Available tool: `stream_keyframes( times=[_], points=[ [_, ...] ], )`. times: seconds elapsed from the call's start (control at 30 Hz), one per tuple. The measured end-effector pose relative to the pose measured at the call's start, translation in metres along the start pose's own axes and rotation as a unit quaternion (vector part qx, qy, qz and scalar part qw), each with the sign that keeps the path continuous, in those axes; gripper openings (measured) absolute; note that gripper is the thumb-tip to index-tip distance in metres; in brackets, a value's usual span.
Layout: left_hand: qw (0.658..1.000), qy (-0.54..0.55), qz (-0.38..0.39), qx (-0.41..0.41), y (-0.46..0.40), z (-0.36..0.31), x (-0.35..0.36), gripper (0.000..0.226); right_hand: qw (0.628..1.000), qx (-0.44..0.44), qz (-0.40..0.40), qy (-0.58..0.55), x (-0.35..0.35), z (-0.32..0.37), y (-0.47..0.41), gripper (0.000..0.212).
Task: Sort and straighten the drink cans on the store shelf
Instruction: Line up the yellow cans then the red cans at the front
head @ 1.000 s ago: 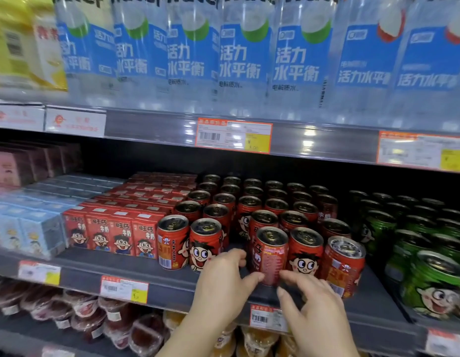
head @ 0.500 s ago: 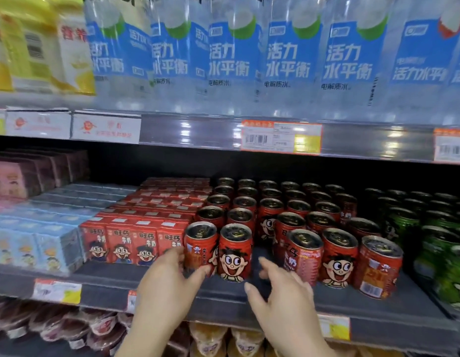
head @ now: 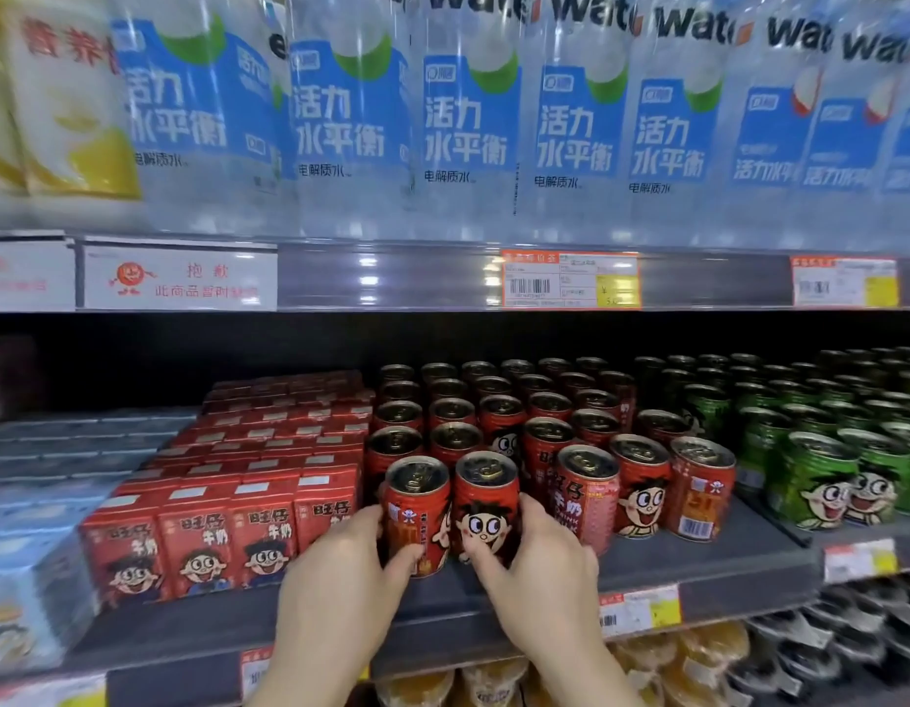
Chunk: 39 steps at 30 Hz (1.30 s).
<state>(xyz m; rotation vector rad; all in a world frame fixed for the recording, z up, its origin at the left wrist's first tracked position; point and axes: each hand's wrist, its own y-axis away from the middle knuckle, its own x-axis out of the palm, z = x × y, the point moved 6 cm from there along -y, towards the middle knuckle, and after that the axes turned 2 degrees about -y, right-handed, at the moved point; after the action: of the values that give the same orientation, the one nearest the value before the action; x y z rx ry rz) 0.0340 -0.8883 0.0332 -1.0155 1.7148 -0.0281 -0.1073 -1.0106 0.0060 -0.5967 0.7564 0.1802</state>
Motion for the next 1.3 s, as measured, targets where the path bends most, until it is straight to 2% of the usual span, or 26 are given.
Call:
stream_keyframes(
  times=[0.23,0.33,0.43,0.53,0.6,0.73,0.83,0.97,1.03,1.13,1.3],
  points=[
    [0.999,0.026,-0.021,-0.024,0.005,0.008,0.004,0.05,0.999,-0.015,0.039,-0.004,-0.001,-0.004,0.0,0.071],
    [0.998,0.046,-0.019,-0.035,0.005,0.009,0.006,0.049,0.999,-0.022,0.028,-0.025,-0.016,-0.001,-0.003,0.073],
    [0.996,0.07,-0.027,-0.047,0.008,0.009,0.004,0.054,0.997,-0.066,0.013,-0.046,-0.033,0.012,-0.01,0.065],
    [0.992,0.093,-0.07,-0.052,0.012,0.007,-0.008,0.06,0.992,-0.117,0.008,-0.052,-0.046,0.022,-0.019,0.052],
    [0.989,0.11,-0.081,-0.053,0.012,0.004,-0.013,0.058,0.987,-0.155,0.011,-0.039,-0.055,0.028,-0.031,0.045],
    [0.99,0.124,-0.037,-0.058,0.018,-0.002,0.0,0.052,0.975,-0.218,0.05,0.01,-0.066,0.043,-0.072,0.036],
    [0.99,0.115,-0.031,-0.08,0.023,0.0,0.012,0.051,0.967,-0.209,0.142,0.037,-0.055,0.048,-0.1,0.04],
    [0.987,0.101,-0.054,-0.112,0.018,0.005,0.015,0.074,0.952,-0.17,0.221,0.127,-0.031,0.06,-0.116,0.056],
    [0.99,0.075,-0.051,-0.104,0.017,0.003,0.018,0.069,0.942,-0.134,0.254,0.175,-0.017,0.066,-0.121,0.062],
    [0.995,0.02,-0.039,-0.085,0.016,-0.001,0.02,0.052,0.929,-0.107,0.275,0.226,0.002,0.072,-0.126,0.056],
    [0.996,-0.006,-0.038,-0.076,0.014,0.0,0.019,0.046,0.933,-0.086,0.256,0.237,0.008,0.077,-0.131,0.04]
  ],
)
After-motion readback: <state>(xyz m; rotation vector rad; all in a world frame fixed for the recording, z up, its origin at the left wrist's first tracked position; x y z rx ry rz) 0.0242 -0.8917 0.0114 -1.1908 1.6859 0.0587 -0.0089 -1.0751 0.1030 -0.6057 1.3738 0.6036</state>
